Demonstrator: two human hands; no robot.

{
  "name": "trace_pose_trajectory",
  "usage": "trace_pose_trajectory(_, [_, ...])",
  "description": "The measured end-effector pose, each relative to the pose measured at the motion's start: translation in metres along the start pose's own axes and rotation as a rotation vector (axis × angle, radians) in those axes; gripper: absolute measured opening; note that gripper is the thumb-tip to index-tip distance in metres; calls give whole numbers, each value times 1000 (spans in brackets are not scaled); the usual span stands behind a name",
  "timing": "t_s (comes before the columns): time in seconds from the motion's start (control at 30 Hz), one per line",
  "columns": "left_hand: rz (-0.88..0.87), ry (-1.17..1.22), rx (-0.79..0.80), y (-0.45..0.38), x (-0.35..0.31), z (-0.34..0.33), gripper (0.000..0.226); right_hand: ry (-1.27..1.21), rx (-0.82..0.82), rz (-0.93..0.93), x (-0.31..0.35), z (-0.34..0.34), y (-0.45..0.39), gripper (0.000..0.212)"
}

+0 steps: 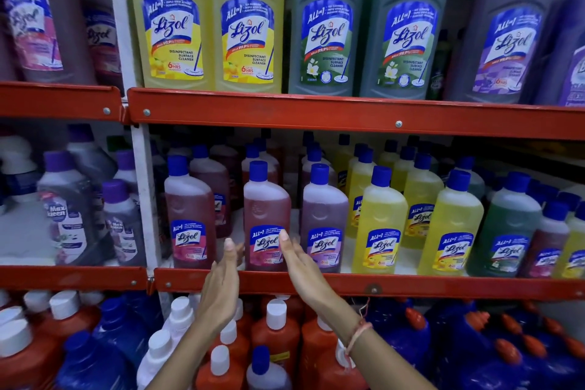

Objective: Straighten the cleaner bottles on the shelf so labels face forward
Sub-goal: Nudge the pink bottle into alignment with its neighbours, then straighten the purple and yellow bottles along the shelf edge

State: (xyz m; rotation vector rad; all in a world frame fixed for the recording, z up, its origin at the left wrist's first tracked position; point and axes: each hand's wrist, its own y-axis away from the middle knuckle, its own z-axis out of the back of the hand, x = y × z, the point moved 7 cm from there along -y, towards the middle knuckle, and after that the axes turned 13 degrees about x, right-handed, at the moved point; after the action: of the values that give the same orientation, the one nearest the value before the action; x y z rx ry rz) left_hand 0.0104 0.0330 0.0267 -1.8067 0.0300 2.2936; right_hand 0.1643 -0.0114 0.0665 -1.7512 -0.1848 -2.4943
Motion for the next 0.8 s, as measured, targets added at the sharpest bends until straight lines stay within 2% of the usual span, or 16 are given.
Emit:
trace_pose_trajectory(0.17, [-31, 10, 19, 5, -7, -1, 107, 23, -44, -7, -5, -1, -6, 104])
trace_pose_trajectory(0.3, [-63, 4, 9, 9, -15, 0, 108, 15, -25, 15, -3, -7, -8, 94])
trace_pose_trajectory(0.47, [-73, -26, -32, 11, -19, 7, 92, 26, 0, 48, 1, -13, -10, 83])
trace_pose_trajectory(0.6, [-74, -12, -47, 10, -19, 11, 111, 5, 19, 76, 3, -12, -6, 70])
trace_pose_trajectory(0.8, [-61, -59, -67, 11, -19, 13, 114, -6, 33, 87, 3, -11, -6, 67])
